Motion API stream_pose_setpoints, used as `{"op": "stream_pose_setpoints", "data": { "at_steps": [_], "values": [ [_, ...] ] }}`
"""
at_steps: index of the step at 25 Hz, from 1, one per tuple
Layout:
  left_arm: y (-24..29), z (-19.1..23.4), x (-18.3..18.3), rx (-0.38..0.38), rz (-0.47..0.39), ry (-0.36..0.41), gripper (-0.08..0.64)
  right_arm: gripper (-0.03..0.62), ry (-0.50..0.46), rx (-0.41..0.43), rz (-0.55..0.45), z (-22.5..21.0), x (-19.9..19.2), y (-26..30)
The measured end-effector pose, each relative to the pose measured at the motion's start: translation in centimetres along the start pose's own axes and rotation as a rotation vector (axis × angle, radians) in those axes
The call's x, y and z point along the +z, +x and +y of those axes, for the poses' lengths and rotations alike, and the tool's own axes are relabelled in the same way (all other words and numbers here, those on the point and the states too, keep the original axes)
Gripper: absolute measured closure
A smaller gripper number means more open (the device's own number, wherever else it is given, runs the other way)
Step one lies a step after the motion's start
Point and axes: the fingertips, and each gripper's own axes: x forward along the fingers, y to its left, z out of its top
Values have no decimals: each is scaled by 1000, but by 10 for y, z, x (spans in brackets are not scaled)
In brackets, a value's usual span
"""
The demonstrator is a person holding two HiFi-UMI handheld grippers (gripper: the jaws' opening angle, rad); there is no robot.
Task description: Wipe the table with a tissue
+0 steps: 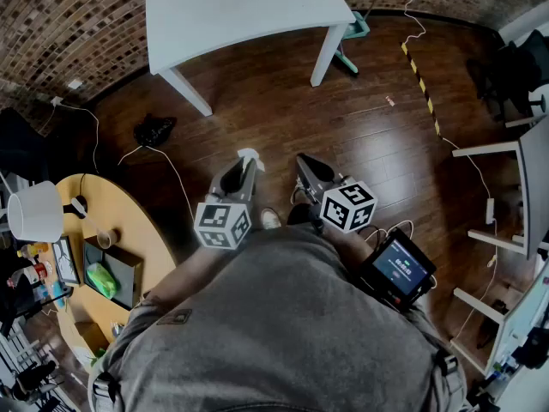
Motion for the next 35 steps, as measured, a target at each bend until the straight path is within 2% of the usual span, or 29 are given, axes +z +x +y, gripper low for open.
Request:
{"op": "stream_pose_setpoints", "data": {
  "at_steps": [9,17,26,35],
  "values": [
    [67,10,31,36,7,20,505,580,4,22,-8,-51,51,32],
    [135,-5,58,49,23,21,505,580,25,36,7,-105,91,48],
    [191,-16,76,61,17,29,505,580,18,51,4,-149,119,59],
    [216,-13,86,60,37,35,505,580,49,47,1,-168,132,75]
  ]
}}
